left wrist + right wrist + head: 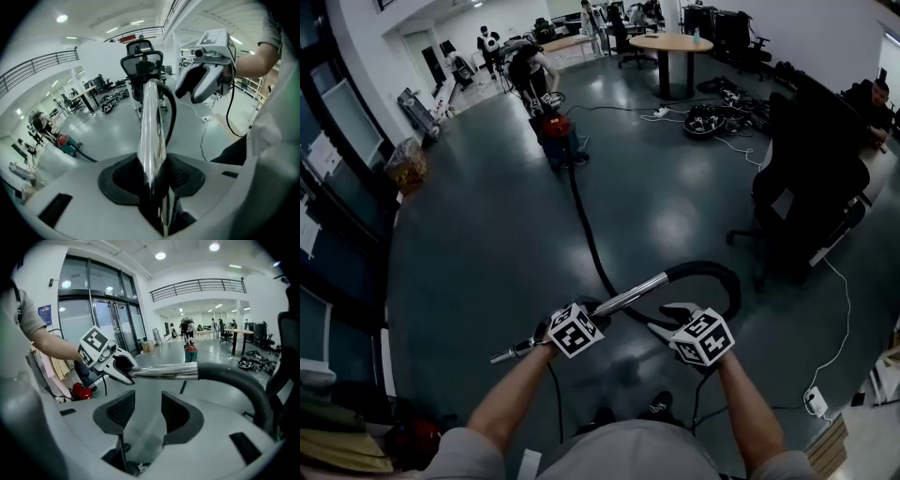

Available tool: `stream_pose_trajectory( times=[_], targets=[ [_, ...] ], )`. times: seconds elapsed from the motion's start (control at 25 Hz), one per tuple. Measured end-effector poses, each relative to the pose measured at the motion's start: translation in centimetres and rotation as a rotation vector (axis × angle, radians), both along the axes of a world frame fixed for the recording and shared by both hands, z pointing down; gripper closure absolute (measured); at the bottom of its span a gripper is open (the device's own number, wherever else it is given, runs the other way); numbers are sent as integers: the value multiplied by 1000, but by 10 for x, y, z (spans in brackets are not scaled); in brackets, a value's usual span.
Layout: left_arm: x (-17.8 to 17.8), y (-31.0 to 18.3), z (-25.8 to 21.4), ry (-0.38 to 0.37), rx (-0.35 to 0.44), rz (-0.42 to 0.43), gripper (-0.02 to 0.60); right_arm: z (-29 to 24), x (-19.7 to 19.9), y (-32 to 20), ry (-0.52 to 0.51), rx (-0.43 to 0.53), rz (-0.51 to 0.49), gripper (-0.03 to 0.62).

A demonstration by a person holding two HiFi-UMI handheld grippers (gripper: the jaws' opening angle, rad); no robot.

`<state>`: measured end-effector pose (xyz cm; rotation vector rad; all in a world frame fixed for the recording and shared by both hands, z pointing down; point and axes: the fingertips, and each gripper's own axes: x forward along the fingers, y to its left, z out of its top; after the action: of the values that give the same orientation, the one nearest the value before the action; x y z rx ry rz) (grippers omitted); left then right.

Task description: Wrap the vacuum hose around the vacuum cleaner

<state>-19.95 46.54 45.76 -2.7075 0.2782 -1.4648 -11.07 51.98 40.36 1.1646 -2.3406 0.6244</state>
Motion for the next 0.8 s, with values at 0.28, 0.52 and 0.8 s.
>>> stream_pose_trajectory(
  times=[0.28, 0.52, 0.8],
  targets=[
    [-4, -2, -4, 129, -66, -224, 417, 7, -32, -30, -324, -62, 30, 419],
    [-25, -13, -8, 235, -116, -326, 417, -6, -67, -78, -614, -124, 168, 318],
    [-45, -41, -18, 372, -210, -314, 417, 7, -133, -130, -716, -224, 247, 315]
  ],
)
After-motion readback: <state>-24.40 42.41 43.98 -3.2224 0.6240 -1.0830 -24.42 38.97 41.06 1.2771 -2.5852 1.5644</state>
